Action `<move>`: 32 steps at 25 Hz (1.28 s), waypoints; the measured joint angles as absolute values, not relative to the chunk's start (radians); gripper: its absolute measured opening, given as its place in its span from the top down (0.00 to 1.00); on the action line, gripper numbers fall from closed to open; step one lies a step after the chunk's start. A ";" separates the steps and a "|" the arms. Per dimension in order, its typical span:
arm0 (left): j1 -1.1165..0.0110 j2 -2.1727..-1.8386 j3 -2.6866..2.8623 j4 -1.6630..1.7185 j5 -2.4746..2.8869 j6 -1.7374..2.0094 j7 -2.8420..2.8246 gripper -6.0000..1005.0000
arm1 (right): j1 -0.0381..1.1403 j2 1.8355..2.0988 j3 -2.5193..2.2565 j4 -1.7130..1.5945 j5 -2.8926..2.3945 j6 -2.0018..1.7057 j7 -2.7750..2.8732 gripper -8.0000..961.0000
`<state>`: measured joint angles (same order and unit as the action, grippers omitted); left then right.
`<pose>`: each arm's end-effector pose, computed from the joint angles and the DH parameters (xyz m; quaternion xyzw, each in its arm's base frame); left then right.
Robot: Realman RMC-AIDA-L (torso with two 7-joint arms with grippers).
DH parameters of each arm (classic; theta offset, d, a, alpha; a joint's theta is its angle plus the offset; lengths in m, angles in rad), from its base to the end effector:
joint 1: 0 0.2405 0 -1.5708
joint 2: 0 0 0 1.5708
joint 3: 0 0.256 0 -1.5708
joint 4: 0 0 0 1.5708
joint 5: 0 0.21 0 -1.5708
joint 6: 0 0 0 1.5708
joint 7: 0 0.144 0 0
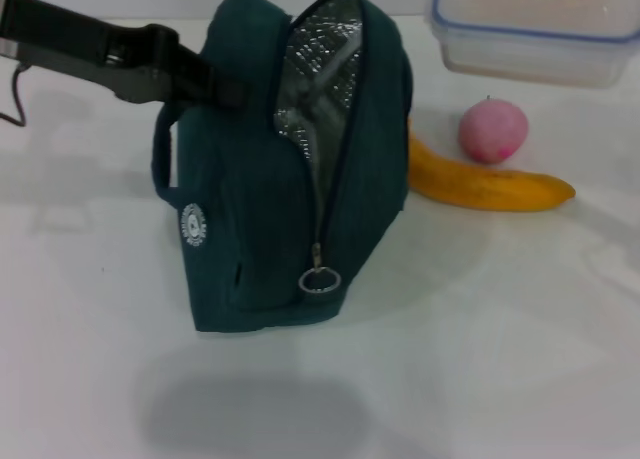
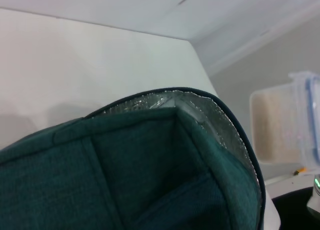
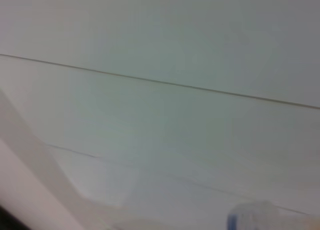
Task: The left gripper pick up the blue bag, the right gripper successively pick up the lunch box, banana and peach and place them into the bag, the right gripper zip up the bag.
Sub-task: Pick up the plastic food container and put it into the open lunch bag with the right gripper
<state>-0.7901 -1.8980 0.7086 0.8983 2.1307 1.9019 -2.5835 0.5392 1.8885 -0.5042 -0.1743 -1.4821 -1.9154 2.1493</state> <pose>-0.1728 0.3753 0.0957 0.8404 0.5245 0.1318 0.0352 0.2578 0.3144 0.0827 0.6169 -0.5202 -0.5813 0.1048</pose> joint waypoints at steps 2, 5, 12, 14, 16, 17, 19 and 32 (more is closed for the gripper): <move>-0.804 -1.902 0.709 0.892 2.131 1.901 -2.583 0.96 | 0.572 1.905 -0.505 -0.179 -1.468 -1.916 2.163 0.82; -0.820 -1.905 0.709 0.889 2.135 1.901 -2.583 0.96 | 0.606 1.915 -0.509 -0.180 -1.464 -1.916 2.169 0.81; -0.828 -1.913 0.710 0.888 2.137 1.891 -2.581 0.96 | 0.666 1.940 -0.516 -0.181 -1.465 -1.909 2.179 0.80; -0.828 -1.917 0.712 0.888 2.138 1.888 -2.577 0.96 | 0.672 1.944 -0.517 -0.181 -1.468 -1.897 2.180 0.80; -0.828 -1.919 0.712 0.888 2.138 1.887 -2.576 0.96 | 0.676 1.949 -0.523 -0.181 -1.469 -1.882 2.180 0.79; -0.828 -1.919 0.712 0.888 2.136 1.887 -2.575 0.96 | 0.676 1.951 -0.529 -0.181 -1.470 -1.877 2.180 0.79; -0.828 -1.919 0.711 0.888 2.133 1.887 -2.574 0.96 | 0.677 1.956 -0.549 -0.181 -1.470 -1.861 2.180 0.79; -0.818 -1.914 0.700 0.888 2.125 1.876 -2.563 0.96 | 0.631 1.960 -0.717 -0.220 -1.473 -1.714 2.171 0.77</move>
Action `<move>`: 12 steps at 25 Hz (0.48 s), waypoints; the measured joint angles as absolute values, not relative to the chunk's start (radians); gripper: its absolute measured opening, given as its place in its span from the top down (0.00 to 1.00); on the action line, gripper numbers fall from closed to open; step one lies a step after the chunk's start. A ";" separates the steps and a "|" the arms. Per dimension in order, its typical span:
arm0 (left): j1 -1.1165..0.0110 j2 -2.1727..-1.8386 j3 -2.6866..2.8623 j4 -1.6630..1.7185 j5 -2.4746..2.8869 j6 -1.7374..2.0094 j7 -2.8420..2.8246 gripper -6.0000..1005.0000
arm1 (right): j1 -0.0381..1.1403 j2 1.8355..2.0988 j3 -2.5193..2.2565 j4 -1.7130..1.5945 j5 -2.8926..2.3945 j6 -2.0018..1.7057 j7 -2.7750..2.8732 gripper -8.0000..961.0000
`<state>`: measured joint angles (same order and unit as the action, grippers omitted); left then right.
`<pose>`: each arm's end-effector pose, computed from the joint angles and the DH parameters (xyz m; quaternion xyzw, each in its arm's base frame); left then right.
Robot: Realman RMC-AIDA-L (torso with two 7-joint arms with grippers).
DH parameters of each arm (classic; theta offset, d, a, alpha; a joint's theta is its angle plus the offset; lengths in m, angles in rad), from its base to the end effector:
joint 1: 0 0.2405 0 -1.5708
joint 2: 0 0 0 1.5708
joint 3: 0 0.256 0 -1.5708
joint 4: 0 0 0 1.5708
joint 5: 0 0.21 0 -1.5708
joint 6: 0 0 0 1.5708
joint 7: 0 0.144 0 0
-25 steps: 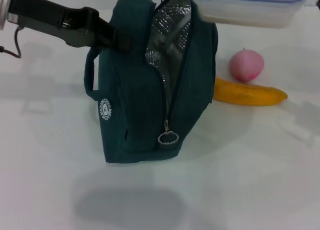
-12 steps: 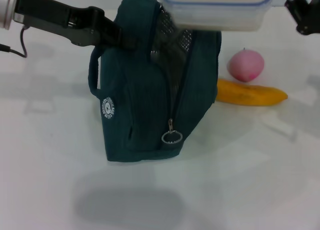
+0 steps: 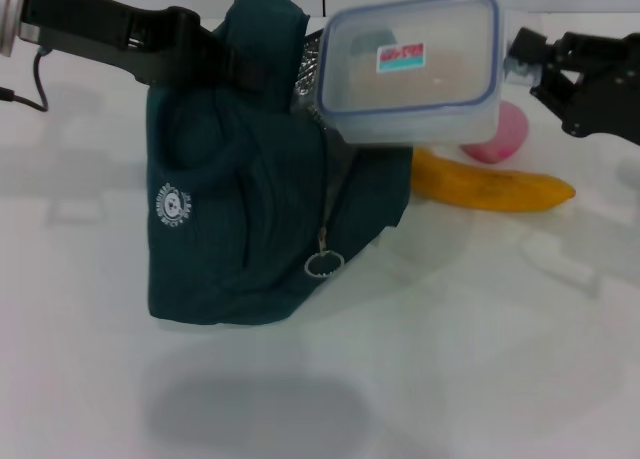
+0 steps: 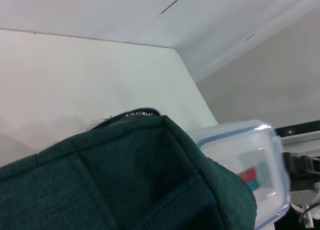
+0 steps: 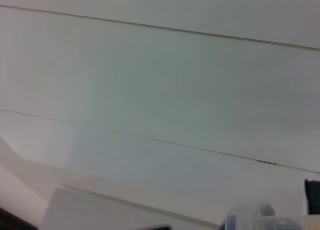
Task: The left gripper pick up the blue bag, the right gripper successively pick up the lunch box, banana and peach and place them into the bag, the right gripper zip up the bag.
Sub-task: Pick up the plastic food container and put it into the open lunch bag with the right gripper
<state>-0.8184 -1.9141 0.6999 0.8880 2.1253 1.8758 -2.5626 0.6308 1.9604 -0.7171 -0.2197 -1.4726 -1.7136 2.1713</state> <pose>-0.1614 0.3821 0.0895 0.8480 0.5085 0.1453 0.0354 0.2269 0.3428 0.0262 0.6508 -0.5686 -0.4905 0.1122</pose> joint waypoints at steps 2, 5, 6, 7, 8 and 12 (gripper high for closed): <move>-0.818 -1.915 0.699 0.888 2.124 1.876 -2.562 0.96 | 0.632 1.960 -0.739 -0.232 -1.473 -1.692 2.171 0.76; -0.818 -1.918 0.699 0.888 2.123 1.876 -2.562 0.96 | 0.652 1.967 -0.768 -0.247 -1.473 -1.668 2.169 0.76; -0.818 -1.919 0.699 0.888 2.123 1.876 -2.562 0.96 | 0.662 1.971 -0.780 -0.255 -1.473 -1.659 2.169 0.76; -0.820 -1.920 0.699 0.888 2.123 1.876 -2.562 0.96 | 0.673 1.976 -0.794 -0.262 -1.473 -1.652 2.169 0.75; -0.821 -1.920 0.699 0.888 2.123 1.876 -2.562 0.96 | 0.686 1.981 -0.808 -0.270 -1.473 -1.644 2.169 0.75; -0.824 -1.923 0.701 0.887 2.116 1.876 -2.562 0.96 | 0.730 1.998 -0.863 -0.283 -1.473 -1.607 2.169 0.75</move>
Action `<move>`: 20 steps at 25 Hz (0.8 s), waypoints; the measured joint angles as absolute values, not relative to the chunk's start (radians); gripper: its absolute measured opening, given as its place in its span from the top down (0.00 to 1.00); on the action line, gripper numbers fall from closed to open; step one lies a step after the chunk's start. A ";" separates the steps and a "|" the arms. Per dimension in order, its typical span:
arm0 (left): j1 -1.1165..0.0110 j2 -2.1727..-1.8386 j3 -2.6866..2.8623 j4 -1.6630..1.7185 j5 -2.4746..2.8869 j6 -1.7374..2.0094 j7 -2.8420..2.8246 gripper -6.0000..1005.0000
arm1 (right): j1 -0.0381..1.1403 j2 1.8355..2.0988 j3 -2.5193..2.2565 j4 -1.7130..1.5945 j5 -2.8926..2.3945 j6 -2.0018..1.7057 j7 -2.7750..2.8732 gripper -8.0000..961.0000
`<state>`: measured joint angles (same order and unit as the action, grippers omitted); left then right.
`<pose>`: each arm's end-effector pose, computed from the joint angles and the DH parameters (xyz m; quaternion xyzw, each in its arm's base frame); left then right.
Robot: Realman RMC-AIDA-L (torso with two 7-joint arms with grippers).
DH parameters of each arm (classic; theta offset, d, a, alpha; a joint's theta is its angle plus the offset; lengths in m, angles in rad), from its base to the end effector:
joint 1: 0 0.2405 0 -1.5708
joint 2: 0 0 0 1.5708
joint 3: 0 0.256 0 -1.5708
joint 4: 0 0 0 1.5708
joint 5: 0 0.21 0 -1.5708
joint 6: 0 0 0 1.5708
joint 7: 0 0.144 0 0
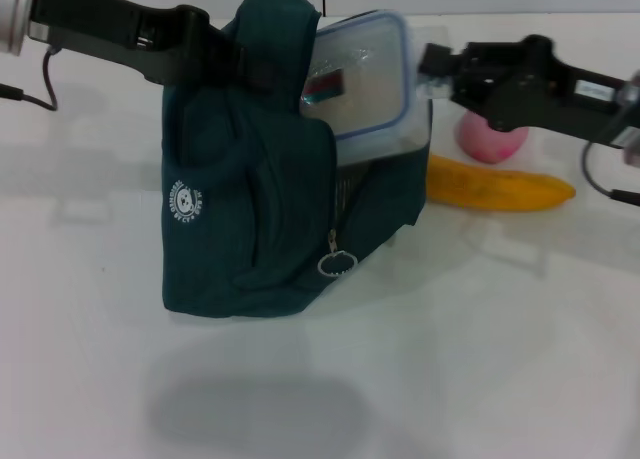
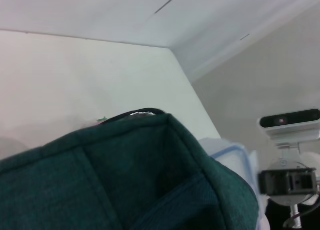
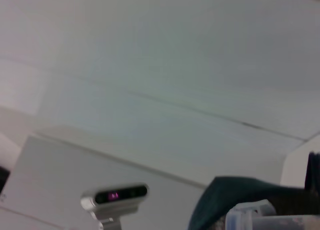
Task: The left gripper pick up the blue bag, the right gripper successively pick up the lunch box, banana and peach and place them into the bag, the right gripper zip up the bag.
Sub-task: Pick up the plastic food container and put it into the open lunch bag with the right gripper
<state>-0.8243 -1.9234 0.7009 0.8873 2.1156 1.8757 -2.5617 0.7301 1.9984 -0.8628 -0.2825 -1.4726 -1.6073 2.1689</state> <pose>-0.1570 0.3820 0.0861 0.8493 0.5044 0.1499 0.0424 0.1869 0.3643 -0.0028 0.7110 -0.5481 -0.4244 0.1178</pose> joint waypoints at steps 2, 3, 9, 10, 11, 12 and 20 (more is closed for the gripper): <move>-0.824 -1.924 0.704 0.887 2.107 1.876 -2.562 0.96 | 0.747 2.006 -0.887 -0.283 -1.473 -1.586 2.169 0.74; -0.824 -1.925 0.706 0.887 2.102 1.876 -2.562 0.96 | 0.754 2.009 -0.901 -0.283 -1.473 -1.572 2.169 0.74; -0.819 -1.930 0.707 0.886 2.097 1.878 -2.558 0.96 | 0.773 2.016 -0.944 -0.280 -1.473 -1.519 2.171 0.73; -0.818 -1.930 0.707 0.882 2.097 1.878 -2.556 0.96 | 0.774 2.016 -0.946 -0.281 -1.472 -1.516 2.170 0.73; -0.817 -1.930 0.707 0.877 2.097 1.878 -2.553 0.96 | 0.775 2.016 -0.947 -0.284 -1.470 -1.515 2.166 0.73; -0.816 -1.930 0.707 0.872 2.097 1.879 -2.551 0.96 | 0.774 2.016 -0.945 -0.289 -1.466 -1.515 2.160 0.73; -0.806 -1.919 0.701 0.860 2.105 1.875 -2.546 0.96 | 0.739 2.009 -0.934 -0.311 -1.406 -1.537 2.121 0.71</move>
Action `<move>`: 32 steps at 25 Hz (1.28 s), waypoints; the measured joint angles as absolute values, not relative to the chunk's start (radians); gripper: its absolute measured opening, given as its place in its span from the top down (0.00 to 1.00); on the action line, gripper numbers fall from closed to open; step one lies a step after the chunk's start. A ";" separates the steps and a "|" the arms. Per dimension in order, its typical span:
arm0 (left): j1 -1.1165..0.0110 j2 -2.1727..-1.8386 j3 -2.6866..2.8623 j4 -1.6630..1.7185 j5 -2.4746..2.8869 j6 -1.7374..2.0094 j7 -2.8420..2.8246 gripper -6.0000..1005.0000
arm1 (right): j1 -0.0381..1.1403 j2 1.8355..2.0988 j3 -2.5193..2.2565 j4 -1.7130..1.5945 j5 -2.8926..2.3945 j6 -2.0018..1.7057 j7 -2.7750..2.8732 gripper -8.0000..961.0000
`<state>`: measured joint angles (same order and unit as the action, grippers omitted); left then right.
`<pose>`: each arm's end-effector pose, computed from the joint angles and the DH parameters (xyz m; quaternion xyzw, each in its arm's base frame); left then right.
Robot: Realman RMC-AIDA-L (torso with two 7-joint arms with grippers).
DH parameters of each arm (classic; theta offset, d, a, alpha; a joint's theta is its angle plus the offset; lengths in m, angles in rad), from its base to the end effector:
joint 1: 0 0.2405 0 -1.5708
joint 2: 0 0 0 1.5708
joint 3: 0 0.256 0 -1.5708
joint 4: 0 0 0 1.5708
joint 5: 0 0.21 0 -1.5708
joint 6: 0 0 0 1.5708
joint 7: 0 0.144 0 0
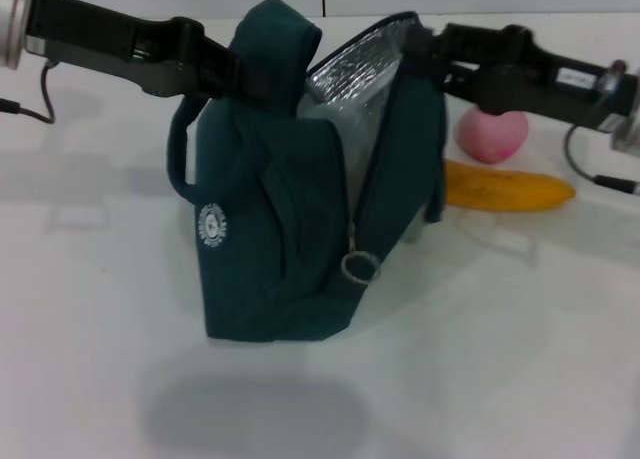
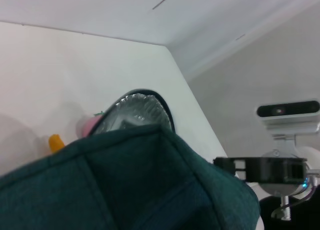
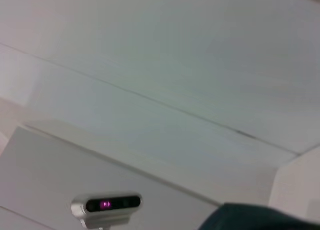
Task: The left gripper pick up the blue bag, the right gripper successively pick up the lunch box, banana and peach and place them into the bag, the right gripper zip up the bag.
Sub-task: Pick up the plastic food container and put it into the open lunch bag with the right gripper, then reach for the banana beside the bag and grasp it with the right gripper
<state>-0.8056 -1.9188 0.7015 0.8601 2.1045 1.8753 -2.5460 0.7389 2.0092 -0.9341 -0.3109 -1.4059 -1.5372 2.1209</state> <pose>-0.1658 0.3784 0.0843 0.8437 0.5117 0.1544 0.0488 0.1794 0.3736 -0.0078 0.7281 -0.5292 -0.4266 0.0884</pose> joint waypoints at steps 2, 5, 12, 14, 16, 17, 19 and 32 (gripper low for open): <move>-0.797 -1.915 0.701 0.860 2.106 1.869 -2.546 0.96 | 0.694 2.000 -0.932 -0.378 -1.397 -1.543 2.119 0.71; -0.783 -1.913 0.701 0.860 2.106 1.856 -2.546 0.96 | 0.624 1.975 -0.931 -0.500 -1.396 -1.555 2.096 0.63; -0.765 -1.911 0.701 0.860 2.106 1.851 -2.543 0.96 | 0.602 1.820 -0.943 -0.740 -1.550 -1.577 2.076 0.38; -0.765 -1.911 0.701 0.861 2.106 1.849 -2.540 0.96 | 0.654 1.774 -0.944 -0.763 -1.646 -1.602 2.090 0.32; -0.766 -1.912 0.701 0.861 2.106 1.849 -2.538 0.96 | 0.752 1.721 -0.945 -0.765 -1.803 -1.659 2.110 0.26; -0.767 -1.914 0.701 0.861 2.106 1.849 -2.538 0.96 | 0.778 1.711 -0.944 -0.765 -1.853 -1.677 2.112 0.26; -0.770 -1.917 0.703 0.861 2.106 1.848 -2.538 0.96 | 0.855 1.698 -0.944 -0.775 -2.004 -1.721 2.102 0.26; -0.773 -1.930 0.701 0.861 2.090 1.848 -2.544 0.96 | 1.061 1.775 -1.048 -0.828 -2.421 -1.745 1.905 0.16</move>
